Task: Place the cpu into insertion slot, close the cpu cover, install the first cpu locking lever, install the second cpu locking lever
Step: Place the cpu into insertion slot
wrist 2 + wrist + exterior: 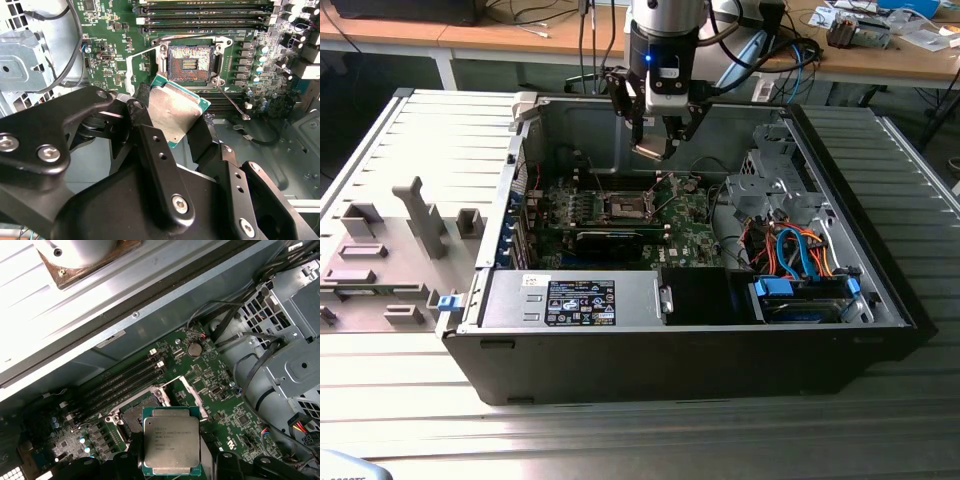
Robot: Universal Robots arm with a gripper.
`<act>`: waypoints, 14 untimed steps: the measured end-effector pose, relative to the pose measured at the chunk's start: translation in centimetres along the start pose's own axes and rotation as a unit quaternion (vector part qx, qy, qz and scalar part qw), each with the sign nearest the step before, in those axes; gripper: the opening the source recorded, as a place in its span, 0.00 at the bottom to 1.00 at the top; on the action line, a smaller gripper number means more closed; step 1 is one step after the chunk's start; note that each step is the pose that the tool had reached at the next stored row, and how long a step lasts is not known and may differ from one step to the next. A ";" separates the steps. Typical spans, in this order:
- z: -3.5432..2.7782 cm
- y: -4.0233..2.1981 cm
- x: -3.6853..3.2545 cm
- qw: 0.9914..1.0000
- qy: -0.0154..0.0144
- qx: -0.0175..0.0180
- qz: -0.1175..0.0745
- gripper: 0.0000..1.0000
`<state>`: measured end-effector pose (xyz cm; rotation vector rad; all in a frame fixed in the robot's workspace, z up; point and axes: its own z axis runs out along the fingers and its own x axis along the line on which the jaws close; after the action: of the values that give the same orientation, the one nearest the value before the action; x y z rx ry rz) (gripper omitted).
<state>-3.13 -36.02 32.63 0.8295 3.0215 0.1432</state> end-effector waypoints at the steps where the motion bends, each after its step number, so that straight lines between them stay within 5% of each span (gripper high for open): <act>1: 0.00 0.00 0.00 1.000 0.000 0.000 0.000 0.55; 14: 0.13 -0.01 0.00 1.000 0.000 0.000 0.005 0.55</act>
<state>-3.13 -36.02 32.50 0.8449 3.0168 0.1432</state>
